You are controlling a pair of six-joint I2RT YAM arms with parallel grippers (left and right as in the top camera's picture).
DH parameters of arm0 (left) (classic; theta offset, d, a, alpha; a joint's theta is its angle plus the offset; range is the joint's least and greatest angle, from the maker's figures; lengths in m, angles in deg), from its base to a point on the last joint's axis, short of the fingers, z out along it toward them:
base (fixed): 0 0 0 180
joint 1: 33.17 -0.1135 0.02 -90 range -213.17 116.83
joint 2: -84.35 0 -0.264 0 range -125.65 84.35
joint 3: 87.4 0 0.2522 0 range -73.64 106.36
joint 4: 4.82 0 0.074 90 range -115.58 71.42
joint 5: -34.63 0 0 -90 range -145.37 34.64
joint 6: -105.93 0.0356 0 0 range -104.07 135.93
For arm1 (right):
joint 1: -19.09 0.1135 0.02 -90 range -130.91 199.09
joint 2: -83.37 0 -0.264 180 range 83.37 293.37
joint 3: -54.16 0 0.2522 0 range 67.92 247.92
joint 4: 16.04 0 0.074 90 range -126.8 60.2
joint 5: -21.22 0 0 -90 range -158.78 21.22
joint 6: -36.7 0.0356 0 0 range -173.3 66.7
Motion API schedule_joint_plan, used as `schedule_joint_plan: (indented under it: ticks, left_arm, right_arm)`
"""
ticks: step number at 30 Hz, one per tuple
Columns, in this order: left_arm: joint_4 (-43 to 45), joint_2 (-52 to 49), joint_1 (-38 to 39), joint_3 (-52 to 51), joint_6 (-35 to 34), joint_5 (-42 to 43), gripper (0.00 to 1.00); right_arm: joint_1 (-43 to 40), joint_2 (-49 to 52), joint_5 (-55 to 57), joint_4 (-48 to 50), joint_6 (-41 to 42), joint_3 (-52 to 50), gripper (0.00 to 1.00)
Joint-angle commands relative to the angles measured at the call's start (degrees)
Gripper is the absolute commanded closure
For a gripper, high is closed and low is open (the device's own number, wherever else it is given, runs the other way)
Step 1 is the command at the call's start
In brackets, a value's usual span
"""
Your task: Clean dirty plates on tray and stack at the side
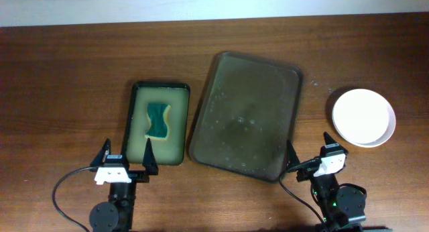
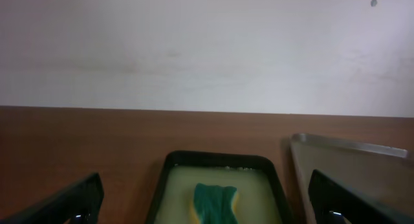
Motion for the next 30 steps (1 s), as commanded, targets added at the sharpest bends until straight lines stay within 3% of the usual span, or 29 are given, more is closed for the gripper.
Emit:
schedule_joint_plan:
  ticks: [1, 4, 30]
  left_arm:
    - [-2.3, 0.5, 0.5, -0.1, 0.5, -0.9, 0.01]
    - [-7.3, 0.2, 0.5, 0.0, 0.5, -0.6, 0.01]
    - [-7.3, 0.1, 0.5, 0.0, 0.5, -0.6, 0.01]
  right_arm:
    - [-0.2, -0.4, -0.1, -0.1, 0.6, -0.4, 0.02]
    - [-0.2, -0.4, -0.1, -0.1, 0.6, -0.4, 0.02]
    - [-0.2, -0.4, -0.1, -0.1, 0.6, -0.4, 0.02]
